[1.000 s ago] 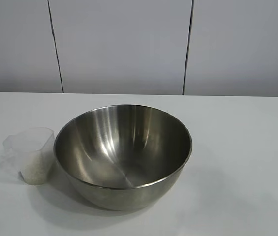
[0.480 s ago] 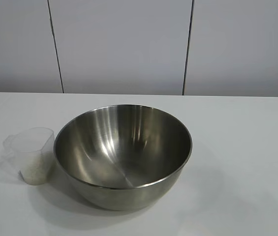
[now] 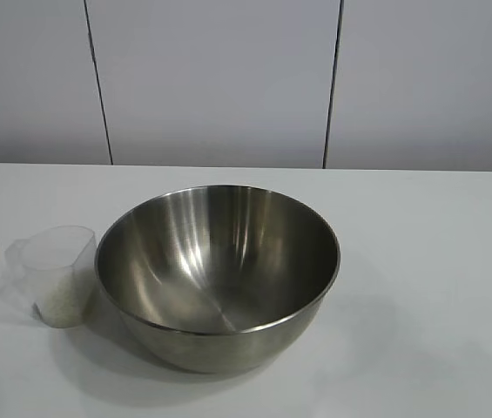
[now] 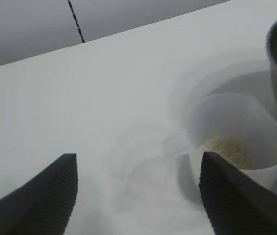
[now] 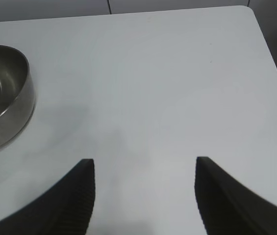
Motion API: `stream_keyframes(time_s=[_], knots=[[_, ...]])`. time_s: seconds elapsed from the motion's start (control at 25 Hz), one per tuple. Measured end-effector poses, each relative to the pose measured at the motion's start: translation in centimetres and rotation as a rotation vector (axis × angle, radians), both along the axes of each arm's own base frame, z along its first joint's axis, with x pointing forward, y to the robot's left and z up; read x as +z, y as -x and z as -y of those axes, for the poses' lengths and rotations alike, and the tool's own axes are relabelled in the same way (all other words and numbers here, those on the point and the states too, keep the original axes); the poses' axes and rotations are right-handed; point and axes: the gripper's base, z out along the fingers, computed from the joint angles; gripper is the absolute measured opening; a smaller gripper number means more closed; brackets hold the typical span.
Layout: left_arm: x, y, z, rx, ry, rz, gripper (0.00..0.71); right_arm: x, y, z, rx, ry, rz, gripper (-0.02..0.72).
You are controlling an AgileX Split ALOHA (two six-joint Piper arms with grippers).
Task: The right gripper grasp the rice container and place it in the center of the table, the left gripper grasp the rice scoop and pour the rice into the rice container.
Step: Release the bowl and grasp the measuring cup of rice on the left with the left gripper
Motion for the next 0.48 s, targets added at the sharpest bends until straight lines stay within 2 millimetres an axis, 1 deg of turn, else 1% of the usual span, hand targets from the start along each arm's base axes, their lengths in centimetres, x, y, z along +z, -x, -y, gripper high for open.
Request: stream_keyframes(time_s=[0.08,0.2,0.28,0.48], knots=[[-1.4,0.1,-0.3,0.015,-0.005,-0.063,0.507,0.0,0.0,0.0,0.0,0.0,0.0,0.408],[-2.5,0.2,-0.2,0.008,-0.01,-0.116,0.507,0.0,0.0,0.0,0.0,0.0,0.0,0.408],[-2.6,0.0,-0.2,0.0,-0.01,-0.117,0.507,0.0,0.0,0.0,0.0,0.0,0.0,0.408],[-2.2,-1.1,0.3,-0.044,-0.003,-0.067,0.507,0.0,0.0,0.0,0.0,0.0,-0.001,0.408]])
